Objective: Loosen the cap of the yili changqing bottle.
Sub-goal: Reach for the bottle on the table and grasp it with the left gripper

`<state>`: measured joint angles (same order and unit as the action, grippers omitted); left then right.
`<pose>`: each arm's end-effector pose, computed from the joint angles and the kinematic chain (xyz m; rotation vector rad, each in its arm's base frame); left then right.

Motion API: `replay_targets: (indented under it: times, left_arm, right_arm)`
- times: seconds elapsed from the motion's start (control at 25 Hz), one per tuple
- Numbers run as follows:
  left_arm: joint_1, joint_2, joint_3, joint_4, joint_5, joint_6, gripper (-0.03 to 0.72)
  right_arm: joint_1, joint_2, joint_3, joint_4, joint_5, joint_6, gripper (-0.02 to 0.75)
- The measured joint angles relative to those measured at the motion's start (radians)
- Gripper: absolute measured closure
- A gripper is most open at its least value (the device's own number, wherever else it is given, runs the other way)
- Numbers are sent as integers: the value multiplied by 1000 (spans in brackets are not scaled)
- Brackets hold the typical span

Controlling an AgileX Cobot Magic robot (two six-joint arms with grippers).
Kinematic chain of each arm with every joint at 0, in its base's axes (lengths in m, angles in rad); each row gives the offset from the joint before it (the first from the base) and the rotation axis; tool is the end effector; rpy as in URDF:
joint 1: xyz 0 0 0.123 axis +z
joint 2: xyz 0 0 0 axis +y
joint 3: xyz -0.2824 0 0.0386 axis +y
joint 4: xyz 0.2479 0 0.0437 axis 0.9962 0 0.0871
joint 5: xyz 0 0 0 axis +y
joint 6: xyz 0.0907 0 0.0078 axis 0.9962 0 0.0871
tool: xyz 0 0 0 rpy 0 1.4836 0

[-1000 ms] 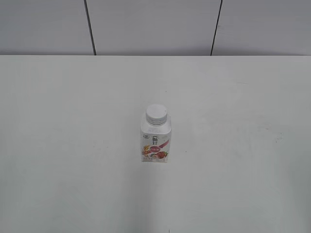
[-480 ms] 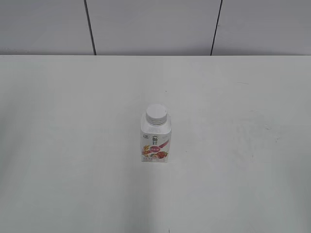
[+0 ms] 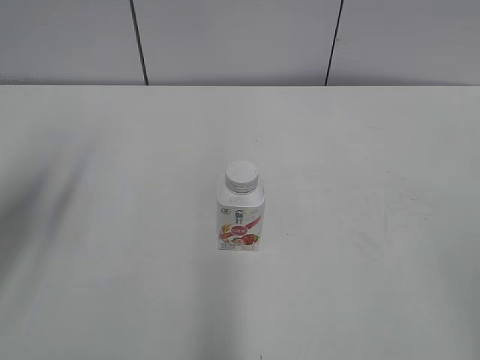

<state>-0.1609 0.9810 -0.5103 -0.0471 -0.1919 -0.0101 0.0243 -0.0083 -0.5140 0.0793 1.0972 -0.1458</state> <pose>0.2026 -0.0321 0.2882 0.0857 1.7629 -0.1499 -0.0096 0.0062 0.2782 -0.1811 2.0480 0.0197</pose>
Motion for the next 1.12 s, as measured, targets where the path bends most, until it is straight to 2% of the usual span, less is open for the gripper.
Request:
replay_targets:
  times: [0.12,0.24,0.44,0.56,0.64,0.88,0.92,1.0,1.12]
  left_arm:
    - [-44,97,31,55,-78,-3,356]
    - [-55,175,51,151,-172,-46,356]
    - [15,338,55,527,-361,-304,356]
    - [65,430,55,746,-446,-386,356]
    - [85,473,55,830,-505,-434,358]
    - [102,557,55,893,-667,-444,358]
    - [113,573,53,930,-721,-426,358]
    - [147,618,33,1076,-804,-403,356]
    - [174,701,-14,1245,-855,-393,340]
  right_arm:
    - [0,0,0,0,0,0,184]
    - [0,0,0,0,0,0,184]
    - [0,0,0,0,0,0,184]
    - [0,0,0,0,0,0,184]
    - [0,0,0,0,0,0,184]
    - [0,0,0,1,0,0,184]
    - [0,0,0,2,0,0,184]
    - [0,0,0,2,0,0,184]
    - [0,0,0,3,0,0,184]
